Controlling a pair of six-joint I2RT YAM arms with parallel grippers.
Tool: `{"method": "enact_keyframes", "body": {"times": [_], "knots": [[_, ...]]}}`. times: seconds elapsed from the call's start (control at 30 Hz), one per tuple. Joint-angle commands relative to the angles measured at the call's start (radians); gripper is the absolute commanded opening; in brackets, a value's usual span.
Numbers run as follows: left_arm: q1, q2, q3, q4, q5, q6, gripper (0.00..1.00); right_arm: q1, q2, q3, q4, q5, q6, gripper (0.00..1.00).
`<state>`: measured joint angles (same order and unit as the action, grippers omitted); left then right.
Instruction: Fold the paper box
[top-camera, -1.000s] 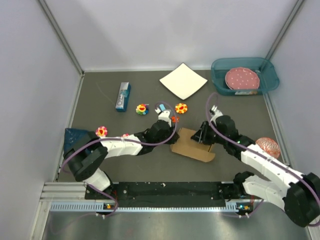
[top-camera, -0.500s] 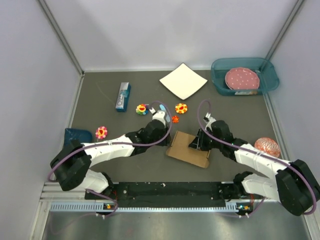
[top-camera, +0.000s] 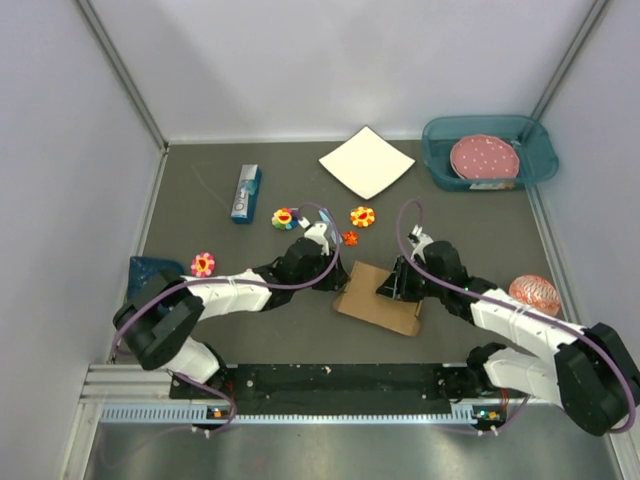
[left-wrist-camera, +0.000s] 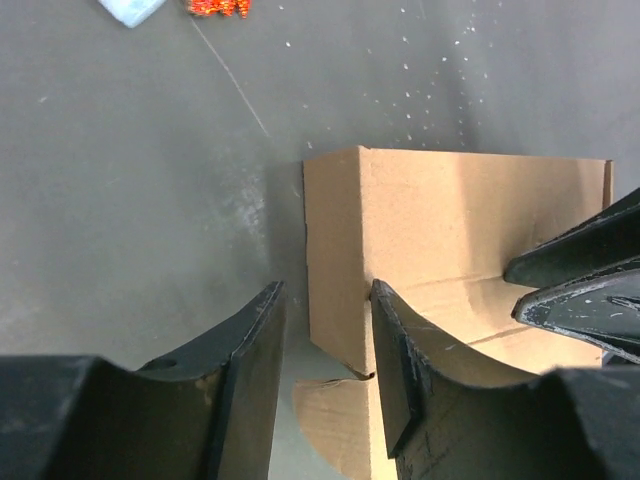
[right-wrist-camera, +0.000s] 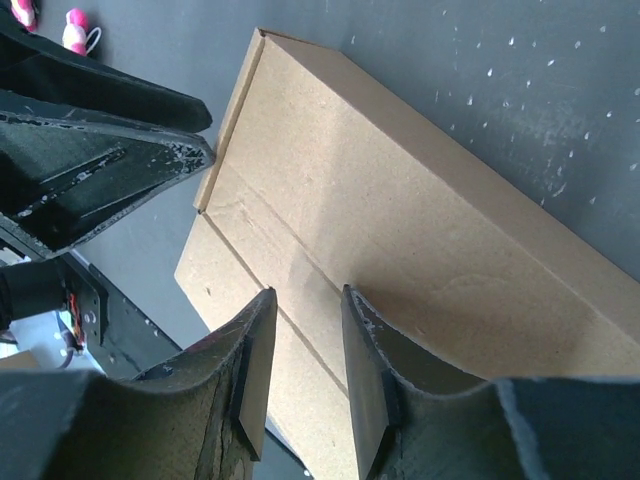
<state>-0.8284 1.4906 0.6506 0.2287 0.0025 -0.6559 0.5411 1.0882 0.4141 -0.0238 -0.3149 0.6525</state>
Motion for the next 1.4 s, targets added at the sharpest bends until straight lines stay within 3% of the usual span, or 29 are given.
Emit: {"method": "enact_keyframes", "body": {"times": [0.0, 0.2, 0.3, 0.33, 0.43, 0.6, 0.7, 0.97, 1.13, 1.37], "knots": [[-0.003, 0.048, -0.003, 0.127, 0.102, -0.014, 0.44, 0.005, -0.005, -0.005, -0.149, 0.069, -0.047, 0.35], [-0.005, 0.088, 0.003, 0.12, 0.093, -0.008, 0.39, 0.005, -0.042, 0.031, -0.191, 0.068, -0.06, 0.38], [-0.006, 0.096, 0.004, 0.092, 0.064, -0.002, 0.37, 0.005, -0.108, 0.075, -0.237, 0.091, -0.06, 0.47], [-0.006, 0.097, 0.004, 0.084, 0.054, -0.001, 0.37, 0.005, -0.129, 0.109, -0.255, 0.106, -0.059, 0.54], [-0.008, 0.094, 0.004, 0.052, 0.018, 0.004, 0.36, 0.002, -0.229, 0.181, -0.347, 0.216, -0.056, 0.64], [-0.02, 0.063, 0.0, 0.017, -0.039, 0.009, 0.36, 0.003, -0.3, 0.227, -0.556, 0.474, -0.027, 0.71], [-0.029, 0.04, 0.0, -0.009, -0.067, 0.01, 0.36, 0.003, -0.298, 0.175, -0.585, 0.499, 0.019, 0.73], [-0.046, -0.061, -0.072, -0.057, -0.145, -0.036, 0.36, 0.003, -0.285, -0.011, -0.447, 0.37, 0.119, 0.74], [-0.048, -0.157, -0.157, -0.031, -0.156, -0.077, 0.36, 0.003, -0.243, -0.046, -0.346, 0.338, 0.092, 0.7], [-0.031, -0.271, -0.203, 0.032, -0.184, -0.096, 0.45, 0.003, -0.151, -0.04, -0.217, 0.318, 0.029, 0.65]]}}
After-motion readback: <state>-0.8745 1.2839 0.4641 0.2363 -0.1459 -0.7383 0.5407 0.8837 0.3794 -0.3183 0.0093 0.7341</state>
